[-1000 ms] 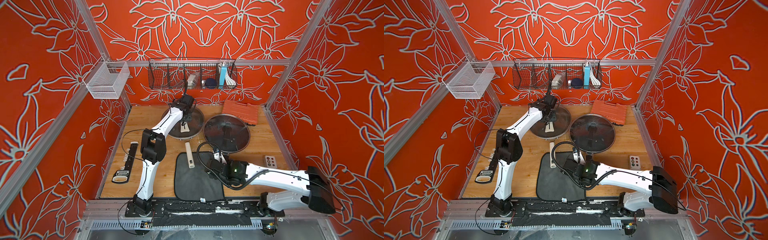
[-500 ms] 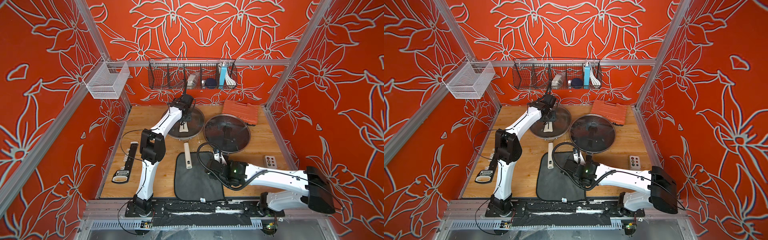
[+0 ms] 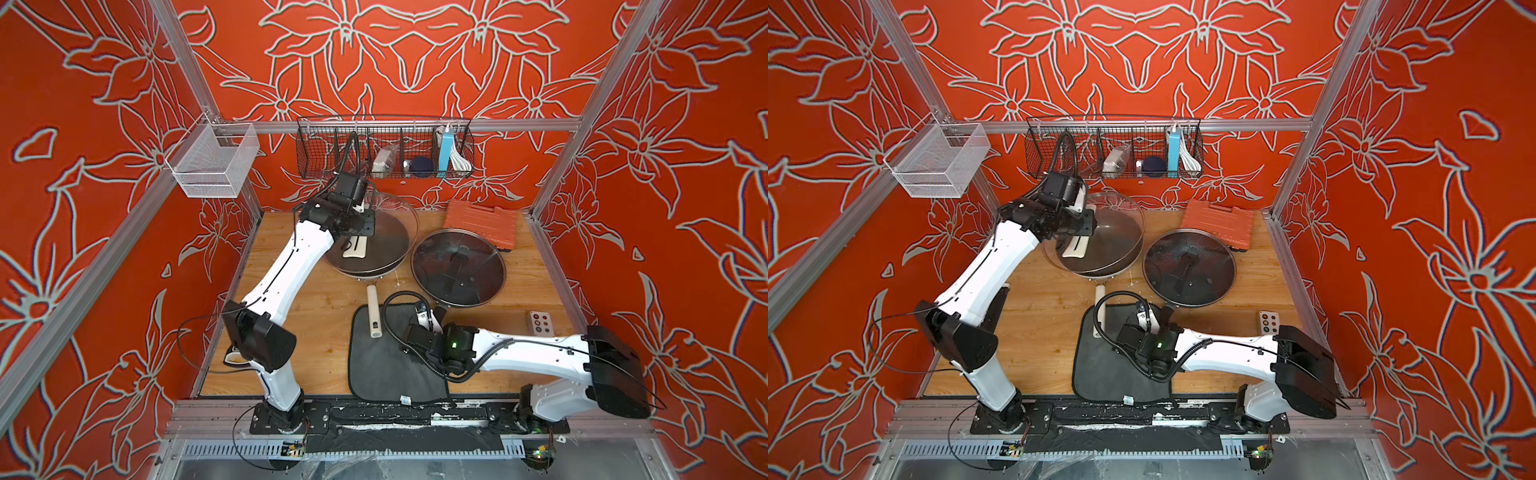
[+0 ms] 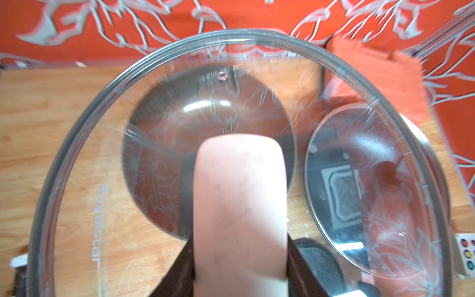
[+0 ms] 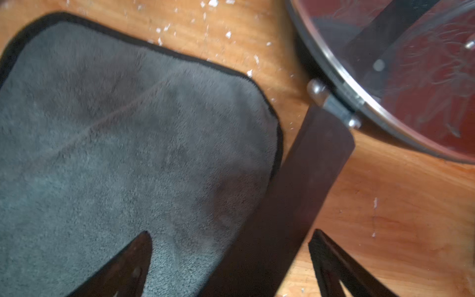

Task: Wipe the pot lid with a cloth
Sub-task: Pick up the pot lid from the cooking pot.

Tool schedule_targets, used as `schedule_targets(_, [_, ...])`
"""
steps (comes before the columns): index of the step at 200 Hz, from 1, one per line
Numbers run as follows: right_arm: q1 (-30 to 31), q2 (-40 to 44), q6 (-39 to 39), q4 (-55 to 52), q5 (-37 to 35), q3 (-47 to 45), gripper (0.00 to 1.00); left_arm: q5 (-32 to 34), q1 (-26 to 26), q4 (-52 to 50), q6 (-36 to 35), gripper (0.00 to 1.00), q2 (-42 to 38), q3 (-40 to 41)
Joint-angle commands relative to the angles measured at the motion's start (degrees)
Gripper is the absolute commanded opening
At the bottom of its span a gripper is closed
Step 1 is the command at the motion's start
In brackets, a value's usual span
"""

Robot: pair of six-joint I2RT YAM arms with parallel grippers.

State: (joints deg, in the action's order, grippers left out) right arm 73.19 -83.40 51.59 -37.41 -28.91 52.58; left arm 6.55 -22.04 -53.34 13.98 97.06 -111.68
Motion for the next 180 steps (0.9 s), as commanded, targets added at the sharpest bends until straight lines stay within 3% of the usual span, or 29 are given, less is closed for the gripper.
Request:
schedule_targets(1, [1.32,-0.54,2.31,-2.54,-0.55,2.57,0.97,2.3,0.36,9.31,-2.54,0.0,-6.24,1.42])
schedule_targets(44, [2.64,0.14,3.51,-5.47,-1.67,4.5,0.97,3.71,0.42,12.49,-3.34,0.0,-12.71,8.65])
schedule_targets(128, [5.91,4.48,7.43,-14.63,-3.09,10.78,0.97,3.0,1.73,14.96,-5.2,0.0,-21.36,14.45])
schedule_targets(180, [6.22,5.1,3.92,-6.87,-1.63,11.56,0.98,1.25,7.21,17.09,-6.67,0.0,-35.0,25.51])
